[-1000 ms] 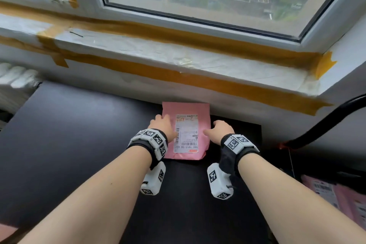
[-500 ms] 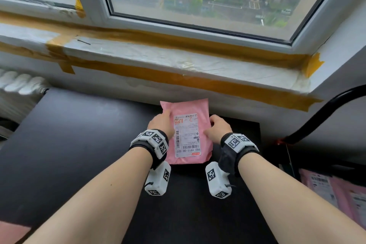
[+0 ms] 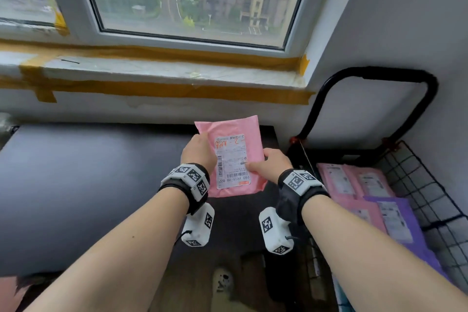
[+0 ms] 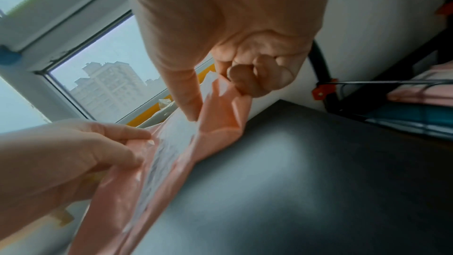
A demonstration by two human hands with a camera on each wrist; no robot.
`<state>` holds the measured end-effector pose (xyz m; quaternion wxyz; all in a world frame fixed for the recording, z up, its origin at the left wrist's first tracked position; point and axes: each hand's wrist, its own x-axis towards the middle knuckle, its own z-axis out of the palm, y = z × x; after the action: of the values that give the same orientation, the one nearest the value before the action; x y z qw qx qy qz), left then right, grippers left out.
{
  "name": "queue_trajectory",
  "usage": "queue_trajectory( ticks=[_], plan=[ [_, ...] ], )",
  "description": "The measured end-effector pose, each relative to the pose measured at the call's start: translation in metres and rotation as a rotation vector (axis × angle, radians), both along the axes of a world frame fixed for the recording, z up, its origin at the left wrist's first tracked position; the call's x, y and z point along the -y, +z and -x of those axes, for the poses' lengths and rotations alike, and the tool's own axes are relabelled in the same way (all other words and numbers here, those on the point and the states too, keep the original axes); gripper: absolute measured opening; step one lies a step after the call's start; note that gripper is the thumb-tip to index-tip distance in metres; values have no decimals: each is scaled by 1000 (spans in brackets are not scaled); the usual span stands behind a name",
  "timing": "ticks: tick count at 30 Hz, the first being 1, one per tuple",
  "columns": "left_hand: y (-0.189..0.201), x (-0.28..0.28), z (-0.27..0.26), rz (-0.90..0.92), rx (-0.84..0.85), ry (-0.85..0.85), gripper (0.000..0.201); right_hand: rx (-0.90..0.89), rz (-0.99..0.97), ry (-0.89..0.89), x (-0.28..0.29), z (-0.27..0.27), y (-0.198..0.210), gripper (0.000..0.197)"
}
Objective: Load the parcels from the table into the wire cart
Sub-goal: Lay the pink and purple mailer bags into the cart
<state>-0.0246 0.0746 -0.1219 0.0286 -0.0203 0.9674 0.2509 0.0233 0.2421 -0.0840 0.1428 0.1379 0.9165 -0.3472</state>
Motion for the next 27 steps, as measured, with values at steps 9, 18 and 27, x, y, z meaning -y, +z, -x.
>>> queue_trajectory(
  ticks=[9,18,27],
  plan=[
    [25,-88,-68,-72,-65,-206,15,-20,-192,-166,-77,-96,22,16],
    [43,-176,-106,-209,-58,-392,21,-7,-314,-388,-166,-150,23,20],
    [32,-287,-123,-300,0,-466,57,-67,-25,-522,-286,-154,1,18]
  ],
)
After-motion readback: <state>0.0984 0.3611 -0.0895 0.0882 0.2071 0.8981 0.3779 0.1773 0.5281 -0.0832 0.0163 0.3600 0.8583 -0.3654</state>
